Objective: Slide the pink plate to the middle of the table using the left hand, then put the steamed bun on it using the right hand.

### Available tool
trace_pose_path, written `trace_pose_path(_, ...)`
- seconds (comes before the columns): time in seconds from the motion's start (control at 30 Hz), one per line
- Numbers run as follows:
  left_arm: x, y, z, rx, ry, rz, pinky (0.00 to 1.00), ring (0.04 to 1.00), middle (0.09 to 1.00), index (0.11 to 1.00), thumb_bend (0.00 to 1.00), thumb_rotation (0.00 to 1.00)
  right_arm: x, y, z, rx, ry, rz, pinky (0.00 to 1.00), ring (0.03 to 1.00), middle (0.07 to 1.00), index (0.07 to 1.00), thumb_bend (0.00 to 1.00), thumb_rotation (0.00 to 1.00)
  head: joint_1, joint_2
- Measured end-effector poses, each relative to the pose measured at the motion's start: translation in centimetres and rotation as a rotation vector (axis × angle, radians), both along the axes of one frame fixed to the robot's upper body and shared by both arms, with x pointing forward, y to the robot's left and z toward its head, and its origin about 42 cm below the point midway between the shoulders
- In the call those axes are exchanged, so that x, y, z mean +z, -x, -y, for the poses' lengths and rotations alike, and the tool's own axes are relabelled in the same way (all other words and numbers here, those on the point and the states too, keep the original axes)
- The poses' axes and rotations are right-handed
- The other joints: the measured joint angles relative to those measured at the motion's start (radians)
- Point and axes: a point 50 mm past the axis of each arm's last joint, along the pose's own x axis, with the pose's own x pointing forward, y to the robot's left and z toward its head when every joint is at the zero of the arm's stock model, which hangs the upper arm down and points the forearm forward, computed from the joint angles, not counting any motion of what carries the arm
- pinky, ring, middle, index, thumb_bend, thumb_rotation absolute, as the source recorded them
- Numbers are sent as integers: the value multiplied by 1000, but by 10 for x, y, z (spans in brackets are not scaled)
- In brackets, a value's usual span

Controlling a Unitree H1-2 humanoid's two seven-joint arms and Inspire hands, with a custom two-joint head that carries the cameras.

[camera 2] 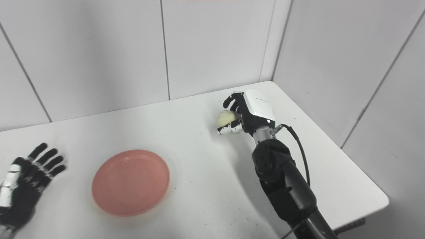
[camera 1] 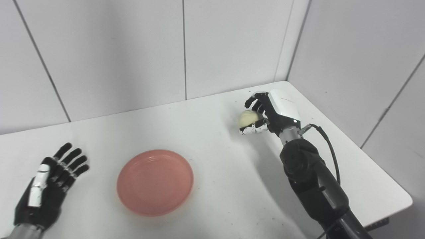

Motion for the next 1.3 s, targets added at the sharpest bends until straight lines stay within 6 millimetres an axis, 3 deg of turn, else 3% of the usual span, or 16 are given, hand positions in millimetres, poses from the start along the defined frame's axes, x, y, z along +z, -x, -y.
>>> trace_pose_path(0.1,1,3,12,0,-5,-10,857,867,884,880,475,884,6,-1,-20,58,14,10,346,415,433,539,517,0,51,3)
trace_pose_path(0.27,2,8,40,-19,-2,-15,865,872,890,888,444,957,27,-4,-67,202,30,57,383,447,453,527,521,0,112,5)
trace_pose_path(0.33,3,9,49,-22,-16,-18,866,870,890,890,435,981,34,-7,-83,241,48,66,392,457,459,521,523,0,184,9)
trace_pose_path(0.47,4,10,68,-24,-32,-20,870,875,896,896,426,1000,39,-9,-106,312,50,73,352,419,437,536,518,0,249,9)
trace_pose_path(0.57,5,10,80,-16,-42,-21,872,875,895,895,422,1000,33,-12,-118,375,72,51,369,430,440,534,519,0,304,12)
trace_pose_path(0.83,7,8,106,-17,-41,-32,850,860,878,888,405,1000,17,-12,-154,507,66,17,394,450,450,523,522,0,367,20)
trace_pose_path(0.93,8,8,110,-16,-47,-32,849,862,882,891,400,1000,12,-12,-168,553,56,10,436,500,496,485,524,0,374,21)
trace_pose_path(1.03,9,7,111,-19,-52,-32,863,871,888,899,399,1000,3,-13,-180,593,61,-14,445,521,465,507,525,0,379,25)
trace_pose_path(1.07,9,7,112,-20,-55,-31,864,872,887,900,396,1000,1,-13,-182,597,58,-21,388,453,430,517,522,0,381,29)
trace_pose_path(1.17,10,7,112,-18,-55,-29,864,873,888,901,392,1000,-3,-13,-185,611,64,-31,327,381,406,522,519,0,382,32)
trace_pose_path(1.3,10,6,113,-18,-57,-32,866,873,889,903,393,1000,-9,-13,-185,619,65,-54,333,389,407,526,519,0,384,37)
